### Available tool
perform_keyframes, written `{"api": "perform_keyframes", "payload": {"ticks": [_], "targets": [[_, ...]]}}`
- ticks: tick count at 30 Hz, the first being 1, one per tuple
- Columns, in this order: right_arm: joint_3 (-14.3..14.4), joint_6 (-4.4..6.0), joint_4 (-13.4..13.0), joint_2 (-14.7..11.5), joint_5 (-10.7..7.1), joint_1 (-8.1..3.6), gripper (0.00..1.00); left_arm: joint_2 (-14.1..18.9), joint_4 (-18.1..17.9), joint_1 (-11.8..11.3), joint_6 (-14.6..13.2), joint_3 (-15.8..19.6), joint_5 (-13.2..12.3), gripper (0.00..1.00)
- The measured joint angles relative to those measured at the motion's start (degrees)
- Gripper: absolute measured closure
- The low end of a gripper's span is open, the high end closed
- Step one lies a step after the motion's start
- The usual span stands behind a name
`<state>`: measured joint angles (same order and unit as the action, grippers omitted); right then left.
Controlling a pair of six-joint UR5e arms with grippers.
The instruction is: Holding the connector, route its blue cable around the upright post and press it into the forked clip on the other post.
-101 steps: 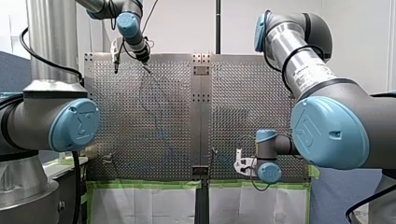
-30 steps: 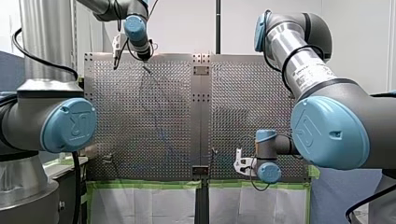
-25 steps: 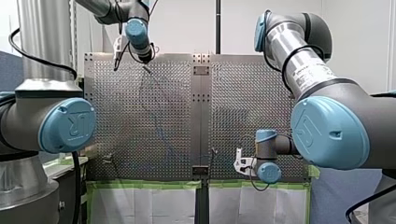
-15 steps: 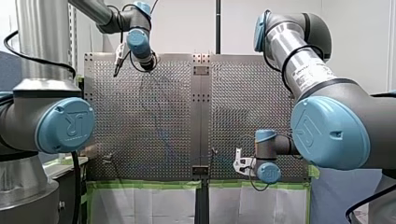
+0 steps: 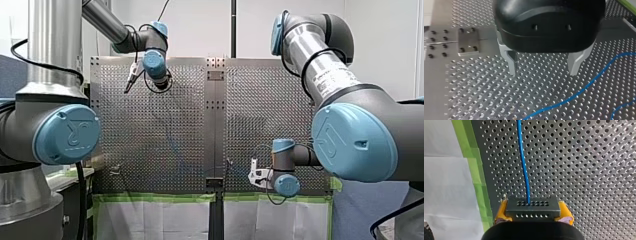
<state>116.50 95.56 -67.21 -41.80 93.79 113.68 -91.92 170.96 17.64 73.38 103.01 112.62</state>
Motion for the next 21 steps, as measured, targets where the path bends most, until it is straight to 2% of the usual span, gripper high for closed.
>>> {"api": "perform_keyframes", "payload": {"ticks": [11,21], "targets": [[0.0,0.07,0.0,0.0,0.0,0.3,0.98,-0.8,-5.6,0.4,-5.6,-1.0,2.5,0.01],[0.0,0.08,0.0,0.0,-0.01,0.36,0.98,-0.8,-9.8,0.4,-10.7,-1.0,2.4,0.01]]}}
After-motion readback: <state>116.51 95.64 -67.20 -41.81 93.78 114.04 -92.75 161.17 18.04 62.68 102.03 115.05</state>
